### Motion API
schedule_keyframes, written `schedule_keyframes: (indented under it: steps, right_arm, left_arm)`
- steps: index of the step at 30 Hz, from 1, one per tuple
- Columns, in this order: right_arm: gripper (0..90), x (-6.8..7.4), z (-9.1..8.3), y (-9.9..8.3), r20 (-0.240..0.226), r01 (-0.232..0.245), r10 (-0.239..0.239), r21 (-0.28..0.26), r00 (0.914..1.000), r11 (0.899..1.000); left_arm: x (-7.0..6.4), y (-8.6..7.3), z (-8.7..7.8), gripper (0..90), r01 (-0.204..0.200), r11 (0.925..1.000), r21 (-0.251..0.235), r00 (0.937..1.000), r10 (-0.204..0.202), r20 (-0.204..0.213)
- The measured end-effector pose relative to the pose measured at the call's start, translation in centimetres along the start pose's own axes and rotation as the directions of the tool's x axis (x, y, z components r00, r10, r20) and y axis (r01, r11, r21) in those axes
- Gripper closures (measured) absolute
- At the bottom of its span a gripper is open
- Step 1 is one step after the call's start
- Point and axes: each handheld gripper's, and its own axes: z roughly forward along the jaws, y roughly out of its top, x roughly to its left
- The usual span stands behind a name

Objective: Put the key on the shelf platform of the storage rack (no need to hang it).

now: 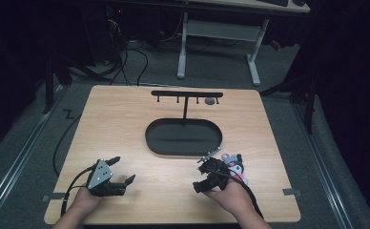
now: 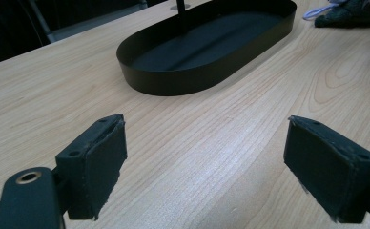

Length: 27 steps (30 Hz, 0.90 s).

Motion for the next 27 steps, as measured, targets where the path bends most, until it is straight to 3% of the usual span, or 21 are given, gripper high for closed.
schedule_keyframes:
  steps: [17,27]
  right_arm:
    - [19.8,-1.9,-1.8,-1.0,0.019,-0.045,0.045,0.007,0.9988,0.999]
    - [22.1,-3.0,-3.9,-1.8,0.05,-0.075,0.075,-0.011,0.996,0.997]
  left_arm:
    - [-0.1,0.1,0.2,15.4,-0.005,1.0,0.006,1.0,0.005,0.001]
    - [-0.1,0.1,0.2,15.4,-0.005,1.0,0.006,1.0,0.005,0.001]
